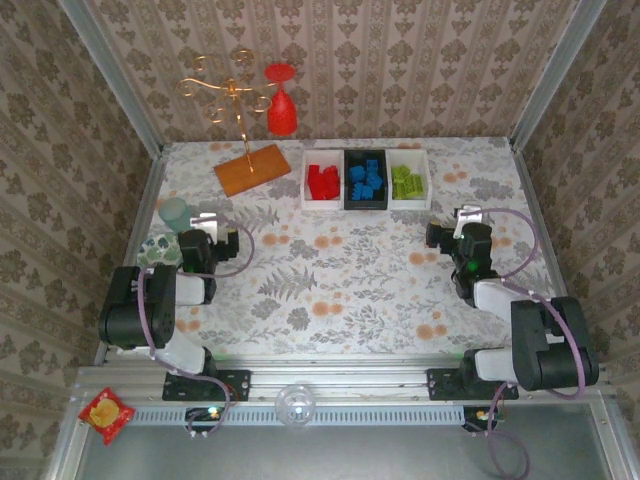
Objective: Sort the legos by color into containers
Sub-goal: Reset both arms
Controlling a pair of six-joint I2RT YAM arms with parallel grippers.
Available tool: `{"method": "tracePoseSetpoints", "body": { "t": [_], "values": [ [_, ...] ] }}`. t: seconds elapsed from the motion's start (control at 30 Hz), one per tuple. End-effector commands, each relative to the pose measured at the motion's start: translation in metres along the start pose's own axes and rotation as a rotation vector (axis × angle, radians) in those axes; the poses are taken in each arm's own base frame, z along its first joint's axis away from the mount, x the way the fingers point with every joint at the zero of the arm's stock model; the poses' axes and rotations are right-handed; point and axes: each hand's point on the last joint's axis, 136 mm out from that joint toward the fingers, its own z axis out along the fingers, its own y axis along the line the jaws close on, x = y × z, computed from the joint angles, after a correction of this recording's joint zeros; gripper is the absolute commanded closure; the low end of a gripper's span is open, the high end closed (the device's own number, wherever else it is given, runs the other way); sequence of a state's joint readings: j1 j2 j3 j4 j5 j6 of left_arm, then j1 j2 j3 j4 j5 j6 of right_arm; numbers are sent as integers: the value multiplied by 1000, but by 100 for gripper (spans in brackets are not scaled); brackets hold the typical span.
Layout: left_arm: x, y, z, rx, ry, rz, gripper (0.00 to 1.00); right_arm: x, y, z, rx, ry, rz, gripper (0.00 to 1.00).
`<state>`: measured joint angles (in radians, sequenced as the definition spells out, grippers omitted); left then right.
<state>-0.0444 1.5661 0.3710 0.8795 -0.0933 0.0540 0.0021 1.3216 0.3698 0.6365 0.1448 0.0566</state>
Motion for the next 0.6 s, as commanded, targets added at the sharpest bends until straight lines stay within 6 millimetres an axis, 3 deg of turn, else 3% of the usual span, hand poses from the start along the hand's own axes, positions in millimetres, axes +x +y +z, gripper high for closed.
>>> {"method": "tracePoseSetpoints", "body": {
  "t": [0.0, 0.2, 0.57],
  "values": [
    [-23, 0, 1, 10, -78, 14, 0, -22, -1, 0, -41, -112, 58, 0],
    [-23, 1, 0, 6, -80, 15, 0, -1, 15, 27, -114, -71, 36, 0],
    [-24, 1, 0, -1, -83, 17, 0, 0, 21, 28, -98, -41, -7, 0]
  ]
}}
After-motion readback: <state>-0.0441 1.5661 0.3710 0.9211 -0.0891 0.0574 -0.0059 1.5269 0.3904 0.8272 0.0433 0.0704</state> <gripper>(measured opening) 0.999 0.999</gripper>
